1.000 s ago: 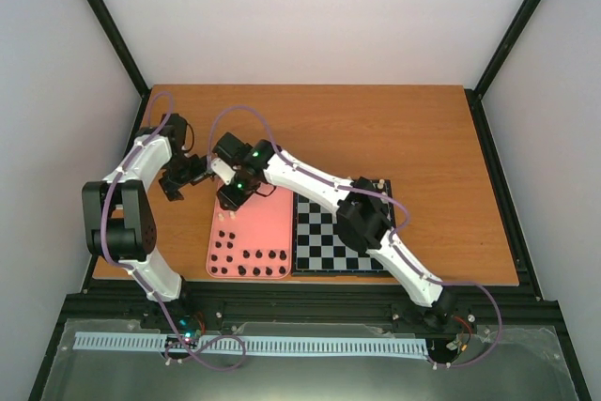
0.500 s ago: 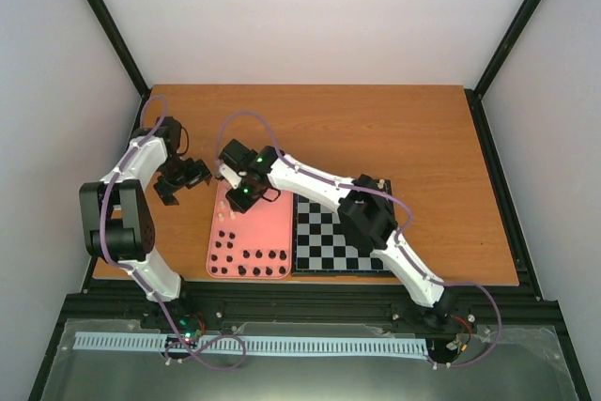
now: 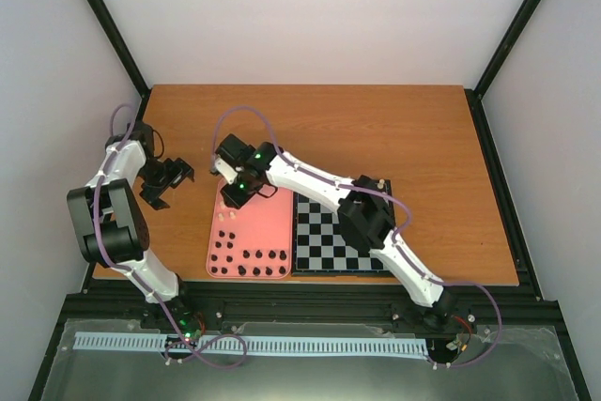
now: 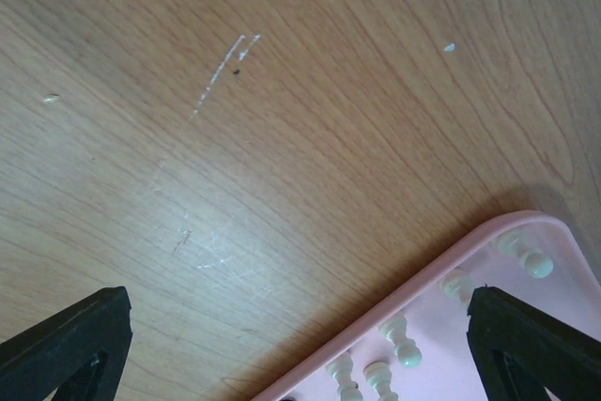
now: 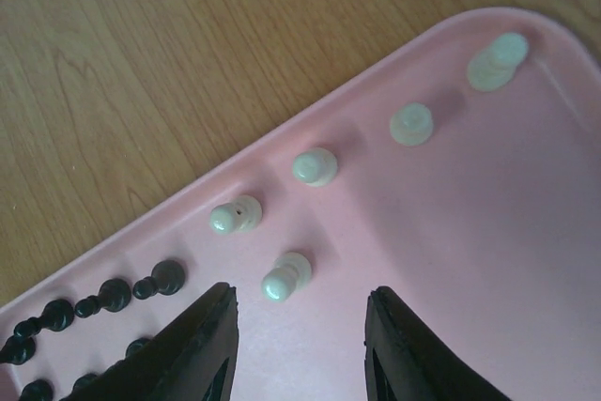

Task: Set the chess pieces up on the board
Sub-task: Pick up the chess piece from the storage box.

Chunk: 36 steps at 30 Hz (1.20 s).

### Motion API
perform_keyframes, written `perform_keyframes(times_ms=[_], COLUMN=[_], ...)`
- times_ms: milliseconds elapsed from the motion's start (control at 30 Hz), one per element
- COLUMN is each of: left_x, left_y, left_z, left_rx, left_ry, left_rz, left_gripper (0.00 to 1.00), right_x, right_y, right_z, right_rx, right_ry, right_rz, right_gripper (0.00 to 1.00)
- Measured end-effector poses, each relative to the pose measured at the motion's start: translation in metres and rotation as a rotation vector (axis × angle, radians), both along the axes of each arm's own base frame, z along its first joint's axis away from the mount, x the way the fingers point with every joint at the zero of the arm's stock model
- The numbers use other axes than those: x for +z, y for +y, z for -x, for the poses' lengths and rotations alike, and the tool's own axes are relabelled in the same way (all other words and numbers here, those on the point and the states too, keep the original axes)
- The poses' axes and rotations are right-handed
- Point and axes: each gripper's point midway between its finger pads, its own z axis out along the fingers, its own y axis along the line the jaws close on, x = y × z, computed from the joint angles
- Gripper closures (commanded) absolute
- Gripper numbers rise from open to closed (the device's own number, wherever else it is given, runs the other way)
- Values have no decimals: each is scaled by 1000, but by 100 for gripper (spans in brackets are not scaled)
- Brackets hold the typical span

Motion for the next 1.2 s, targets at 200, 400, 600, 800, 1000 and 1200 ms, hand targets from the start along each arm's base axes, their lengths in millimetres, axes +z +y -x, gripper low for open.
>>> perform_keyframes(times_ms=[200,400,600,800,1000,1200], left_x=[0,-1,-3,-5,-5,-5], left_y=[-2,-4,-6,-7,-9,-9], left_z=[-1,-1,1,1,0,-1], left_rx=[3,3,2,2,1,0], left_ry=[-3,-6,-2,-5,-10,-13], left_rz=[12,24,32,38,47,51], left_gripper=[0,0,0,0,0,0], right_x=[-27,-42,-43,-46,-48,-47], right_y=[1,0,2,4,5,4], right_z=[9,16,18,19,19,17], right_rx=[25,38,43,49,48,45], right_ry=[69,116,128,140,142,133], right_rz=[25,42,35,31,33,36], right_gripper=[62,62,66,73,88,94])
